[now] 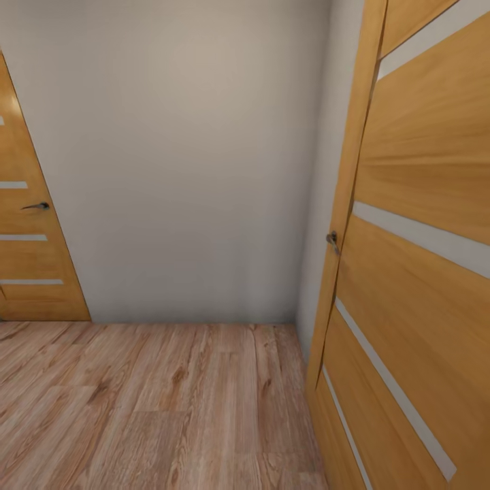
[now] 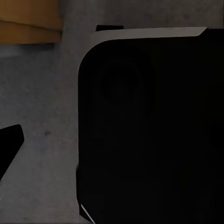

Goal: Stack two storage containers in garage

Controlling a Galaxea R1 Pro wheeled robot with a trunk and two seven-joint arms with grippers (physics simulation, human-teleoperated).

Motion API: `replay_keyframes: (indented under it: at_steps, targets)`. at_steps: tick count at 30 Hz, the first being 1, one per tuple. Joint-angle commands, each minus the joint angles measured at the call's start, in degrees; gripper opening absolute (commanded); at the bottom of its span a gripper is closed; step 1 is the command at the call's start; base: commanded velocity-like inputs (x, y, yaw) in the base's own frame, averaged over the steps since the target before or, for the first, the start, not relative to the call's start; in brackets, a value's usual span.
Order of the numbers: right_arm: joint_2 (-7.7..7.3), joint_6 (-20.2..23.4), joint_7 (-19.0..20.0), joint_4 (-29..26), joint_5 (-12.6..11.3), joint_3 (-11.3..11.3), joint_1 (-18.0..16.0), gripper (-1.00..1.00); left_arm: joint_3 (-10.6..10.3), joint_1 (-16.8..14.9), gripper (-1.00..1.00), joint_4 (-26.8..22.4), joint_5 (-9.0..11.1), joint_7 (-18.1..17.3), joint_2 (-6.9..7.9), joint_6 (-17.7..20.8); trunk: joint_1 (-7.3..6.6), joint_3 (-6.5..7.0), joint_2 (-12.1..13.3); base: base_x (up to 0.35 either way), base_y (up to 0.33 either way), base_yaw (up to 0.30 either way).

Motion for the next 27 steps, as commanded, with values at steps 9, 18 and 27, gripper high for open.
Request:
replay_keyframes:
  at_steps: [9,18,27]
  targets:
    - [-0.03,-0.17,0.20,0.21,-0.78,0.40,0.25,1.00,0.03,0.00,1.00,-0.03,0.10,0.05,0.02,-0.14,0.03,-0.05,-0.02,0.095,0.000,0.000]
    - [-0.41,0.28,-0.17,0.21,-0.79,0.36,0.26,1.00,0.09,0.00,1.00,-0.03,0.10,0.13,-0.04,-0.13,0.03,-0.05,-0.02,0.004,0.000,0.000]
    - [-0.84,0.44,-0.44,0.21,-0.80,0.36,0.26,1.00,0.11,0.00,1.00,-0.03,0.11,0.06,0.02,-0.10,0.03,-0.05,-0.02,0.200,0.000,0.000]
